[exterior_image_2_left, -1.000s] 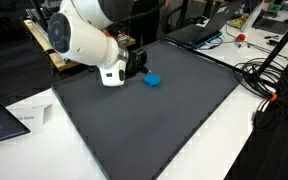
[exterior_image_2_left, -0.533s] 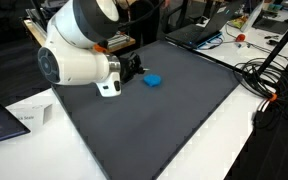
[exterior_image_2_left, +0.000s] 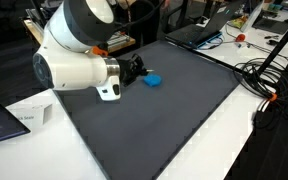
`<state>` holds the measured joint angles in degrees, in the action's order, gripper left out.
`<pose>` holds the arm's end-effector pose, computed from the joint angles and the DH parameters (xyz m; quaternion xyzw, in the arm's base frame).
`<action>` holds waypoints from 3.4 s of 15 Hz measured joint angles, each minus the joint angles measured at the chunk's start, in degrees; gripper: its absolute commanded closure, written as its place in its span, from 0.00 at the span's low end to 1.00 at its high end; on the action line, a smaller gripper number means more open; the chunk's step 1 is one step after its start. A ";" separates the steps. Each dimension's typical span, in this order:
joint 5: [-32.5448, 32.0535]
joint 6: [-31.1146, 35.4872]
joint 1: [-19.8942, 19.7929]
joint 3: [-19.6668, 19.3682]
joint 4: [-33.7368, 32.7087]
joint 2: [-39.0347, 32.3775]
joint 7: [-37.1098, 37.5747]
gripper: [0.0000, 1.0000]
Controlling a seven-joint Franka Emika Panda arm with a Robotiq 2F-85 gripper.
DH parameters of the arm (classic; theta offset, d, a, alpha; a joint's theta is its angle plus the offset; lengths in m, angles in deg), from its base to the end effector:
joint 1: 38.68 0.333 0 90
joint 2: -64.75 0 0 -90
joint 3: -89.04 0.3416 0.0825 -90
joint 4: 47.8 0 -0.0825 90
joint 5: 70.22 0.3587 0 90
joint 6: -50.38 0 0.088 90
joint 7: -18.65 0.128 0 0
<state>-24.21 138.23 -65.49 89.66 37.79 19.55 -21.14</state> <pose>0.6062 -0.1942 0.2207 -0.8643 0.0272 0.0796 0.4959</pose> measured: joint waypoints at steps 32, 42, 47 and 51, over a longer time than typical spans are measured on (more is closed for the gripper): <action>-9.70 56.65 21.49 -3.49 47.73 37.98 24.11 0.97; -21.94 64.54 26.10 -1.37 54.64 43.21 39.70 0.88; -21.98 66.01 26.23 -1.29 54.80 43.05 40.84 0.97; -22.98 76.13 27.05 -0.54 57.02 42.52 46.36 0.97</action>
<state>-47.20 214.36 -38.45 89.11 94.81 62.06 25.22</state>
